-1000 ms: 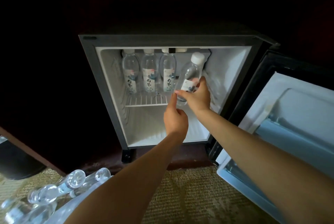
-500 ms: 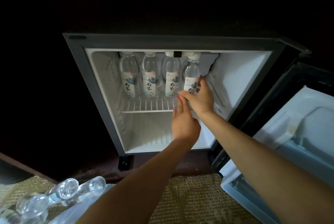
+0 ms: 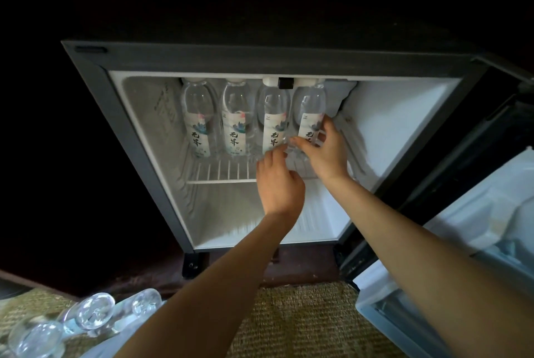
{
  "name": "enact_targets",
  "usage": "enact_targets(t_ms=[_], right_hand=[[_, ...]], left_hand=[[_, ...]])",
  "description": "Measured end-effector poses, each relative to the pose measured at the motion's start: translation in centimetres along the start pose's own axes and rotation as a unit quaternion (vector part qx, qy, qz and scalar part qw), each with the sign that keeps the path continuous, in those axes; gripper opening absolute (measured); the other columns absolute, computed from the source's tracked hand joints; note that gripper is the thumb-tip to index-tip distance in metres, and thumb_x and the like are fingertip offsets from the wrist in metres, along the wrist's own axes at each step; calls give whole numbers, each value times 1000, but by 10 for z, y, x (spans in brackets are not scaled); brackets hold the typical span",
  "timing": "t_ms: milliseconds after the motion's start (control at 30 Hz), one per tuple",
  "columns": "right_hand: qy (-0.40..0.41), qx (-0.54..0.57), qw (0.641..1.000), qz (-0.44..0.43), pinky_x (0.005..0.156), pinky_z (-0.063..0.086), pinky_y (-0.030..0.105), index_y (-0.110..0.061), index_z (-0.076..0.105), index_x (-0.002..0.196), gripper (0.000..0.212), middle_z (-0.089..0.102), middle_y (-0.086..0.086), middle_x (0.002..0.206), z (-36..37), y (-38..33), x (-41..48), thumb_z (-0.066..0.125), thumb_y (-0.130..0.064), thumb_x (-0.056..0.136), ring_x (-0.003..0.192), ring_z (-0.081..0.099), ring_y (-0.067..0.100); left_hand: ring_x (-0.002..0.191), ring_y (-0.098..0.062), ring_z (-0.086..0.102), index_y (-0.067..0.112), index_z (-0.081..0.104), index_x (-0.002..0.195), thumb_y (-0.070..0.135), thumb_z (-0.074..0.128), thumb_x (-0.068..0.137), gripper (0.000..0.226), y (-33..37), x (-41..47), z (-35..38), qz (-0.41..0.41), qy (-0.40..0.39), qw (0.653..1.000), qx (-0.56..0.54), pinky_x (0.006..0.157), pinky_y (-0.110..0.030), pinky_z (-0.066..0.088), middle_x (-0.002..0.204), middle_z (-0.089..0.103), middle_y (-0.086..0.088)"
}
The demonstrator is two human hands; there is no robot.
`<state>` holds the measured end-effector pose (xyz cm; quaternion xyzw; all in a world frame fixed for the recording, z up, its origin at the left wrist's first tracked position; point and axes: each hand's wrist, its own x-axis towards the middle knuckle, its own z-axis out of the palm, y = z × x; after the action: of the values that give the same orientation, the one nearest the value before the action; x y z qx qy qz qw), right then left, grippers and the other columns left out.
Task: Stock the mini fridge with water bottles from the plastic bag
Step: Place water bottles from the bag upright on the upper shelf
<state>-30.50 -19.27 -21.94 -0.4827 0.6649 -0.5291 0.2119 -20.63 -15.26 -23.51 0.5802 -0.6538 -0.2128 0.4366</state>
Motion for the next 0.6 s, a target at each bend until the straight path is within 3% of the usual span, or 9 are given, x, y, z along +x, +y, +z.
enact_targets(t_ms=[100,333,433,600], right_hand=[[-5,11,1000,2,90,53,43,-16,54,124,64,65,3,117,0,2,0,83,-29,69,106,63,19],[-20,46,998,30,93,51,39,-18,51,130,68,64,0,120,1,2,-2,82,-27,71,109,61,17],[-22,27,998,43,90,52,41,-19,54,126,58,67,-1,113,3,5,-9,79,-30,74,103,63,17],[-30,-100,994,36,84,51,37,-16,48,129,59,63,4,119,8,11,-28,73,-35,80,106,61,23]], left_hand=[[103,-23,51,8,51,114,-11,43,73,46,2,4,-3,-35,4,998,-43,84,-35,44,107,55,-5],[84,-22,55,11,51,98,-7,44,78,28,2,15,-12,-94,-39,988,-118,70,-31,44,89,57,-3],[90,-18,56,11,52,107,-7,44,80,33,-3,15,-17,-91,-79,986,-114,72,-25,42,97,59,-2],[113,-19,53,12,49,126,-4,47,84,44,-12,9,-29,-83,-109,989,-52,83,-21,38,123,56,-4]])
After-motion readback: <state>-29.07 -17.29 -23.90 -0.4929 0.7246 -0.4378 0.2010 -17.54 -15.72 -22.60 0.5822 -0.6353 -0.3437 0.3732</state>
